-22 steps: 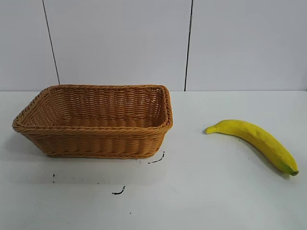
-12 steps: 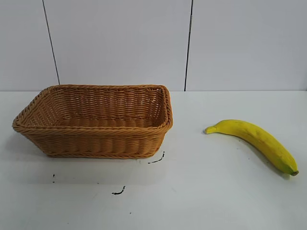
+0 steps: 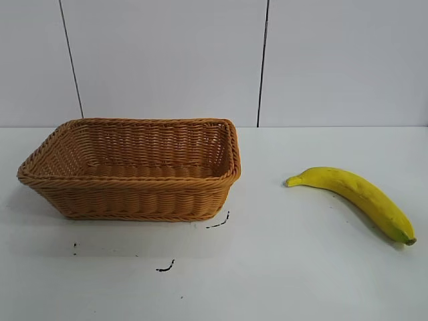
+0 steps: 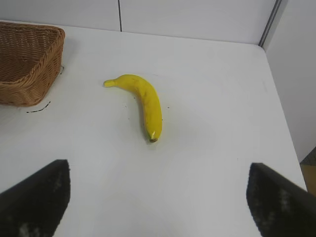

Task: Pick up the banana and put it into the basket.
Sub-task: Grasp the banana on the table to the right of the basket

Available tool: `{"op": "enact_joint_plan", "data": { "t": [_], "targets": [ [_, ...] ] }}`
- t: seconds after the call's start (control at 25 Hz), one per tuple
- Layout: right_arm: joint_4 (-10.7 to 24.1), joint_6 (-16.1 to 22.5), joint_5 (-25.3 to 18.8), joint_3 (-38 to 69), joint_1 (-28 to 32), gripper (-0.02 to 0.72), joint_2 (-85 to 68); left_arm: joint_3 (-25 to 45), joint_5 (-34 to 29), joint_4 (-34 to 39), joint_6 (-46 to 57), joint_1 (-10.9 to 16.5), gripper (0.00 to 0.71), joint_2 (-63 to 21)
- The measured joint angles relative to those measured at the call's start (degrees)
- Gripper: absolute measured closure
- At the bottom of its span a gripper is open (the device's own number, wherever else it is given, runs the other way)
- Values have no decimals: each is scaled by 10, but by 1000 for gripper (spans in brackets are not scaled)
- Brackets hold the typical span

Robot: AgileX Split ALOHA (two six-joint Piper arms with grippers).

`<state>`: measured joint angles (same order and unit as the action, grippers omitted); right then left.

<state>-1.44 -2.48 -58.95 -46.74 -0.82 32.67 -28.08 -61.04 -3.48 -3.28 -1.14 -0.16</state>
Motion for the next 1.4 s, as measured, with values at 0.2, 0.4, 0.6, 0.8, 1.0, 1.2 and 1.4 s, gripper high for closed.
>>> {"op": "enact_joint_plan", "data": {
  "t": [0.2, 0.4, 0.6, 0.8, 1.0, 1.2, 1.4],
  "targets": [
    [0, -2, -16, -98, 0, 8, 184, 0, 0, 0, 0, 0, 15, 0],
    [0, -47, -40, -191, 0, 8, 353, 0, 0, 0, 0, 0, 15, 0],
    [-17, -132, -46, -282, 0, 8, 497, 0, 0, 0, 0, 0, 15, 0],
    [-37, -185, -30, -328, 0, 8, 591, 0, 0, 0, 0, 0, 15, 0],
    [-38, -196, -6, -331, 0, 8, 645, 0, 0, -1, 0, 0, 15, 0],
    [-36, -203, 1, -331, -28, 8, 676, 0, 0, -1, 0, 0, 15, 0],
    [-35, -195, 24, -331, -47, 8, 694, 0, 0, -1, 0, 0, 15, 0]
  ]
}}
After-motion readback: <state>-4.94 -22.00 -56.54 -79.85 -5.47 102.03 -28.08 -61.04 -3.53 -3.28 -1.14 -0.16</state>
